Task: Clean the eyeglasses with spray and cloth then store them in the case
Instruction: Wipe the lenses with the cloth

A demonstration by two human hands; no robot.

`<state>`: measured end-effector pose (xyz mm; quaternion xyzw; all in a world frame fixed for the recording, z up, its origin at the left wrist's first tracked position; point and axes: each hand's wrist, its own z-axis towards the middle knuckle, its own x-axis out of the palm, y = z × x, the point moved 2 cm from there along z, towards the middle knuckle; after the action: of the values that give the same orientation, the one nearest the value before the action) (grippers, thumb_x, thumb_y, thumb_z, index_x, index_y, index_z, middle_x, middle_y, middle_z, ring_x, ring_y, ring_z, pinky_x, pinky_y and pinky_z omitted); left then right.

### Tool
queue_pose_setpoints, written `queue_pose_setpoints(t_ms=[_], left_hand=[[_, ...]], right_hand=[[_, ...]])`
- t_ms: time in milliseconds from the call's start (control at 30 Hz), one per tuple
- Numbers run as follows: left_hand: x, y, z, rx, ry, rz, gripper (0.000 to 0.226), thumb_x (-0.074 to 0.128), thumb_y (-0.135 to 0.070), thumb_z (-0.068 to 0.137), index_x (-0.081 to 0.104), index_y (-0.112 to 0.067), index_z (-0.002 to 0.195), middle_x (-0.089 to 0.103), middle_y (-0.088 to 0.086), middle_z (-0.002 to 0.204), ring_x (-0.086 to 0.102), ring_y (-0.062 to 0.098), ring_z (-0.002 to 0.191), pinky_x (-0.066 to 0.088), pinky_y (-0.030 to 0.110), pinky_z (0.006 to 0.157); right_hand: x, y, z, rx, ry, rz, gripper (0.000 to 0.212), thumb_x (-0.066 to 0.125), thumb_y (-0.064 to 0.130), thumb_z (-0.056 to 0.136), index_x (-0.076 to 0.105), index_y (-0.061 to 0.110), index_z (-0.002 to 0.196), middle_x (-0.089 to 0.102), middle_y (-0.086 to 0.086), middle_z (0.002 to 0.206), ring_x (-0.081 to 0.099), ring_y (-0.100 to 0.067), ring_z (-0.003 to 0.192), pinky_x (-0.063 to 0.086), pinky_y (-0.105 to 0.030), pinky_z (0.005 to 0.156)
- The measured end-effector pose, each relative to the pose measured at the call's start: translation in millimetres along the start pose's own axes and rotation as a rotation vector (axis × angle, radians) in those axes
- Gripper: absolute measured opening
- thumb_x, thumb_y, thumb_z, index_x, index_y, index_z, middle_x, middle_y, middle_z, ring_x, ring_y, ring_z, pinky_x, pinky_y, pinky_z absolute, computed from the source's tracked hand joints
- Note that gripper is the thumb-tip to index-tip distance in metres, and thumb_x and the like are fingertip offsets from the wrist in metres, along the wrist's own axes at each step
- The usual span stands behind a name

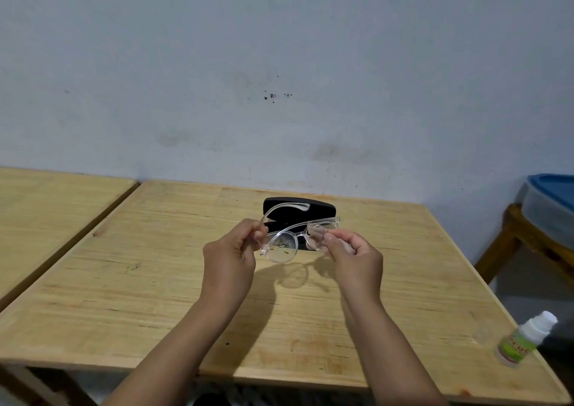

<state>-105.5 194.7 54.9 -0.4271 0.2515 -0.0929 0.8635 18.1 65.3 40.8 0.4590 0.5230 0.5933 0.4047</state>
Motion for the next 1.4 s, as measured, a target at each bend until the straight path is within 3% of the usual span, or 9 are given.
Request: queue_pose_setpoints(t_ms=[100, 333, 400, 500, 667, 833, 1000, 1233, 1400], left_hand=[[-1.4, 3.2, -0.7, -0.057, -0.020, -0.016, 0.052, 0.046, 0.012, 0.083, 0.052, -0.037, 0.066, 0.069, -0.002, 0.075, 0.068, 0.014, 0.073, 0.052, 0.027, 0.073], [1.4, 4.5, 1.9, -0.072, -0.077, -0.042, 0.034, 0.051, 0.009, 0.084, 0.061, -0.022, 0.076, 0.069, -0.008, 0.077, 0.066, 0.001, 0.078, 0.054, 0.024, 0.075], [5.2, 3.7, -0.7, -0.058, -0.078, -0.042, 0.028, 0.053, 0.008, 0.085, 0.064, -0.018, 0.080, 0.066, -0.015, 0.075, 0.064, -0.008, 0.076, 0.052, 0.016, 0.073], [10.8, -2.6, -4.9, -0.029, -0.050, -0.039, 0.026, 0.055, 0.006, 0.085, 0.066, -0.017, 0.083, 0.063, -0.021, 0.074, 0.060, -0.014, 0.073, 0.044, 0.002, 0.067], [18.2, -6.9, -10.2, -0.008, 0.022, -0.034, 0.029, 0.054, -0.001, 0.088, 0.060, -0.028, 0.082, 0.070, -0.003, 0.075, 0.062, 0.012, 0.082, 0.044, 0.011, 0.061], [17.4, -8.8, -10.0, -0.015, 0.054, -0.056, 0.022, 0.054, -0.002, 0.089, 0.065, -0.021, 0.082, 0.070, -0.007, 0.075, 0.062, 0.004, 0.074, 0.040, 0.006, 0.058], [16.2, -8.7, -6.1, -0.024, 0.061, -0.070, 0.024, 0.055, -0.005, 0.089, 0.057, -0.029, 0.087, 0.069, -0.009, 0.077, 0.063, 0.014, 0.082, 0.046, 0.019, 0.065], [10.3, -11.4, -0.5, -0.024, 0.068, -0.061, 0.023, 0.053, -0.008, 0.091, 0.057, -0.028, 0.081, 0.070, -0.002, 0.074, 0.067, 0.019, 0.073, 0.048, 0.029, 0.067], [11.6, -15.3, -2.0, 0.018, 0.105, -0.084, 0.029, 0.050, -0.004, 0.091, 0.056, -0.028, 0.077, 0.072, -0.004, 0.078, 0.068, 0.004, 0.082, 0.055, 0.035, 0.075]], right_hand=[[-0.3, -0.8, -7.1, 0.058, 0.011, 0.122, 0.013, 0.062, 0.003, 0.085, 0.069, 0.012, 0.078, 0.075, 0.001, 0.077, 0.071, -0.010, 0.076, 0.053, -0.018, 0.066], [19.1, -4.9, -33.4, 0.290, 0.014, 0.407, 0.009, 0.059, -0.003, 0.085, 0.065, 0.003, 0.087, 0.070, -0.009, 0.083, 0.069, -0.009, 0.072, 0.056, -0.018, 0.073], [29.5, -3.9, -39.1, 0.315, 0.008, 0.451, 0.010, 0.059, -0.005, 0.084, 0.065, 0.002, 0.087, 0.069, -0.009, 0.083, 0.068, -0.012, 0.076, 0.053, -0.024, 0.082], [42.0, -3.9, -40.4, 0.297, -0.064, 0.454, 0.010, 0.063, -0.001, 0.083, 0.066, 0.008, 0.081, 0.069, -0.003, 0.077, 0.067, -0.007, 0.070, 0.051, -0.022, 0.078], [49.5, -4.7, -33.5, 0.203, -0.228, 0.348, 0.009, 0.069, 0.008, 0.081, 0.069, 0.017, 0.081, 0.070, -0.001, 0.081, 0.066, -0.011, 0.075, 0.050, -0.020, 0.072], [47.9, -3.6, -33.8, 0.082, -0.235, 0.239, 0.016, 0.066, 0.006, 0.082, 0.070, 0.020, 0.080, 0.074, 0.000, 0.084, 0.068, -0.008, 0.077, 0.049, -0.010, 0.064], [46.9, -1.8, -34.5, -0.025, -0.131, 0.124, 0.027, 0.060, 0.003, 0.084, 0.073, 0.025, 0.078, 0.075, 0.004, 0.085, 0.069, -0.008, 0.083, 0.051, -0.019, 0.073], [40.3, 5.7, -33.9, -0.094, -0.057, 0.004, 0.031, 0.061, 0.002, 0.078, 0.071, 0.031, 0.072, 0.073, -0.002, 0.088, 0.068, -0.014, 0.082, 0.051, -0.021, 0.070], [39.6, 5.2, -39.2, -0.168, -0.133, 0.017, 0.024, 0.067, 0.007, 0.081, 0.072, 0.031, 0.081, 0.073, 0.003, 0.093, 0.067, -0.005, 0.089, 0.053, -0.023, 0.082]])
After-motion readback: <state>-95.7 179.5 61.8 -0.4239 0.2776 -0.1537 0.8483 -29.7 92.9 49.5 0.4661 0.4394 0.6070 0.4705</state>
